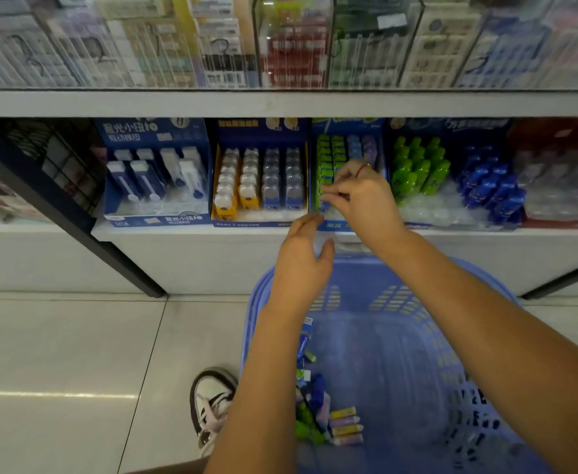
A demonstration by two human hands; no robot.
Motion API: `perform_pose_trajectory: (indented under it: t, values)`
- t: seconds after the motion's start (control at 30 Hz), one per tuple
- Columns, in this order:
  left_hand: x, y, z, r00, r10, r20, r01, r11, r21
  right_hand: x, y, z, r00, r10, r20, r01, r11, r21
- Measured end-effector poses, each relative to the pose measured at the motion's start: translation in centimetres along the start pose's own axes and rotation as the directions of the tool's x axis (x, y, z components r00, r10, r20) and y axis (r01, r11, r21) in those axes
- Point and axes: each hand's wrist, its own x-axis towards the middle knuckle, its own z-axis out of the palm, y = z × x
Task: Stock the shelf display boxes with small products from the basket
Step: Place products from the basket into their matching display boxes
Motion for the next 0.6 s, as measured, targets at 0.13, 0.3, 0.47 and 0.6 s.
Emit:
perform_pose_trajectory:
  t: [0.13, 0.3, 0.47, 0.6]
  values:
    - [-1.3, -0.1, 0.2, 0.995, -0.027, -0.094, 0.020, 0.997, -0.076, -1.8, 0.1, -1.3, 0.998, 0.055, -0.027, -0.055, 0.998, 0.022]
    - [-3.2, -2.0, 3.1, 0.922, -0.301, 0.245, 0.234, 0.934, 0.269, -10.6, 3.0, 1.0, 0.764, 0.225, 0.604, -0.213, 0.973, -0.093]
    - [-9.4, -5.2, 7.9, 0.436, -0.525, 0.731, 0.002, 0.813, 0.582, -19.9, 5.9, 7.0, 0.235, 0.267, 0.935, -0.186, 0.956, -0.227]
    - [-13.4, -7.4, 9.9, 0.263, -0.587, 0.766, -0.192, 0.746, 0.638, -23.4, 6.9, 10.3, 0.135, 0.198, 0.971, -0.122, 0.976, -0.182]
